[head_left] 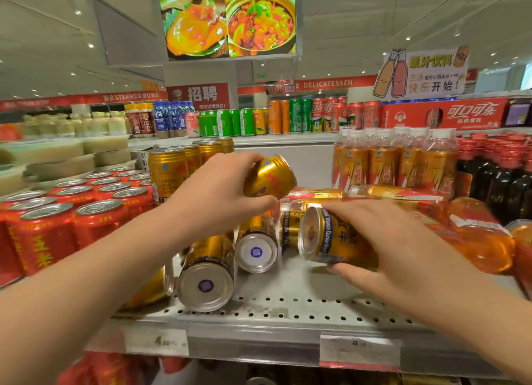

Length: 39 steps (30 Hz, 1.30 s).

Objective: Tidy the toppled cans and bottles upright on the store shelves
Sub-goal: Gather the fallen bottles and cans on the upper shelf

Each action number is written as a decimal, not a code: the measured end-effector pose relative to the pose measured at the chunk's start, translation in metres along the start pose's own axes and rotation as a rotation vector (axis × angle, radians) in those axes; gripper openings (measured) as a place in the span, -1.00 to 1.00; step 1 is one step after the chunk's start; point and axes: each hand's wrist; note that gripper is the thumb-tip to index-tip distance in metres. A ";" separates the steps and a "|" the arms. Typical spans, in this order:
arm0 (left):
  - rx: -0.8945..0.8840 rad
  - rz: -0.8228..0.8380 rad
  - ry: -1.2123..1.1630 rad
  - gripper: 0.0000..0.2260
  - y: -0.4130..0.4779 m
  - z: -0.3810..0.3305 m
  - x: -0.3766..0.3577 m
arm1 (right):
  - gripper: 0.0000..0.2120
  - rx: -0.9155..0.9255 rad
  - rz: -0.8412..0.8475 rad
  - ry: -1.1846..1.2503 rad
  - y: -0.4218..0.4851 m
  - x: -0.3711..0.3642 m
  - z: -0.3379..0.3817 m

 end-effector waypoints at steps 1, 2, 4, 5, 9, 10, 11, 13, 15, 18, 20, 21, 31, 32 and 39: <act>0.029 0.015 0.010 -0.45 0.009 0.008 -0.002 | -0.27 0.035 0.018 -0.002 0.002 -0.007 0.004; 0.059 0.035 0.017 -0.45 0.018 0.017 -0.006 | -0.27 0.065 0.032 -0.001 0.004 -0.014 0.009; 0.098 0.090 0.076 -0.44 0.034 0.035 -0.015 | -0.27 0.120 0.048 0.010 0.008 -0.028 0.017; 0.103 0.117 0.117 -0.43 0.041 0.044 -0.020 | -0.27 0.143 0.058 0.015 0.009 -0.033 0.022; 0.099 0.176 0.253 -0.48 0.071 0.073 -0.039 | -0.28 0.204 0.071 -0.007 0.018 -0.048 0.033; 0.109 0.184 0.279 -0.50 0.079 0.079 -0.044 | -0.28 0.197 0.062 -0.016 0.022 -0.050 0.033; 0.126 0.196 0.300 -0.51 0.086 0.085 -0.049 | -0.27 0.189 0.053 -0.036 0.025 -0.050 0.033; 0.160 0.238 0.340 -0.49 0.097 0.096 -0.058 | -0.26 0.190 0.019 -0.047 0.025 -0.049 0.033; 0.182 0.306 0.431 -0.49 0.106 0.104 -0.068 | -0.25 0.215 -0.010 -0.056 0.026 -0.052 0.026; 0.199 0.406 0.534 -0.60 0.118 0.107 -0.084 | -0.33 0.173 0.117 0.027 0.052 -0.058 0.033; 0.199 0.445 0.583 -0.66 0.123 0.108 -0.093 | -0.47 0.216 0.096 0.224 0.049 -0.082 0.021; 0.182 0.459 0.622 -0.68 0.125 0.109 -0.095 | -0.51 0.199 0.142 0.186 0.052 -0.087 0.022; 0.128 0.744 0.741 -0.58 0.130 0.124 -0.102 | -0.56 0.124 -0.040 0.166 0.052 -0.088 0.022; 0.125 0.765 0.722 -0.59 0.129 0.123 -0.102 | -0.51 0.139 -0.035 0.166 0.050 -0.089 0.020; 0.123 0.825 0.646 -0.50 0.120 0.123 -0.099 | -0.43 0.159 -0.045 0.124 0.048 -0.086 0.021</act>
Point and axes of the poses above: each hand's wrist, its own y-axis towards the middle knuckle, its own x-axis out of the back of the hand, z = x × y, and after that the axes turned 14 degrees about -x, right-handed
